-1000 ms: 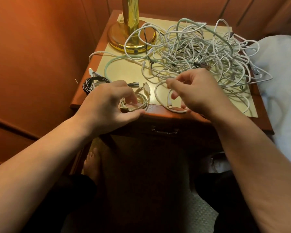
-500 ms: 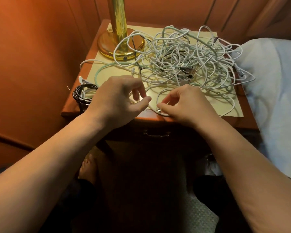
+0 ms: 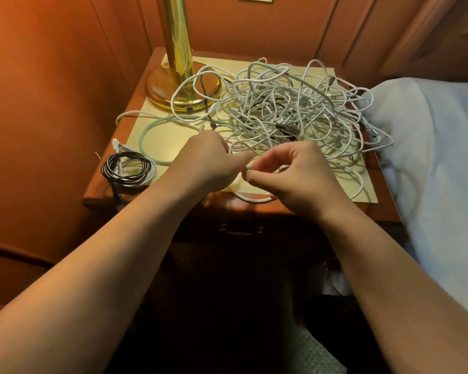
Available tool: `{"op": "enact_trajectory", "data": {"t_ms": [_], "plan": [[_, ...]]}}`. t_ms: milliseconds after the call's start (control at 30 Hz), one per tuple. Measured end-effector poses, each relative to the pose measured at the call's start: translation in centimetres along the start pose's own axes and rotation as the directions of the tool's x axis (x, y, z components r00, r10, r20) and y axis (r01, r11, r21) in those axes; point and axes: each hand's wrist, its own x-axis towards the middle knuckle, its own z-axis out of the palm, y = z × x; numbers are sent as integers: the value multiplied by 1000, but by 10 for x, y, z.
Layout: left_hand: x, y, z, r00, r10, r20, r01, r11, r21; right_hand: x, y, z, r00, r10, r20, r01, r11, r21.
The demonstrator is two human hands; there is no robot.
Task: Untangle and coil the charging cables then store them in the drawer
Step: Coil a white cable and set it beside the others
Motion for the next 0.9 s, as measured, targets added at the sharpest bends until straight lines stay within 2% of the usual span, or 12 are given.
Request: {"op": "enact_trajectory", "data": {"t_ms": [100, 167, 233, 300, 433, 533, 667, 767, 800, 833, 900], "plan": [[-1, 4, -3, 997, 68, 34, -62, 988, -140, -1, -1, -4, 985, 87, 148, -115, 974, 195], [-2, 3, -7, 991, 136, -4, -134, 971, -196, 3, 4, -8, 988, 96, 124, -126, 956, 266], [-3, 2, -11, 982, 186, -10, -183, 954, -238, 8, 9, -12, 997, 32, 69, -47, 974, 222], [-6, 1, -16, 972, 229, 48, -198, 914, -354, 10, 12, -12, 996, -16, 85, -2, 978, 207], [-12, 6, -26, 925, 343, 164, -199, 804, -561, 16, 18, -2, 986, 25, 167, -70, 961, 266], [-12, 5, -34, 926, 359, 115, -195, 718, -668, 22, 21, 0, 989, 84, 118, -107, 974, 202], [-8, 0, -42, 956, 282, -80, -219, 507, -834, 34, 25, -14, 987, 162, 14, -162, 967, 195], [-3, -2, -40, 978, 117, -173, -201, 298, -933, 44, 27, -25, 985, 173, -18, -166, 967, 194], [0, -2, -38, 980, 77, -183, -198, 295, -935, 46, 27, -27, 985, 174, -11, -169, 966, 195], [5, -2, -35, 977, 71, -203, -215, 344, -914, 47, 28, -29, 985, 175, 1, -172, 965, 198], [12, 0, -29, 953, 149, -265, -303, 531, -791, 49, 28, -32, 987, 162, 18, -162, 965, 205]]}}
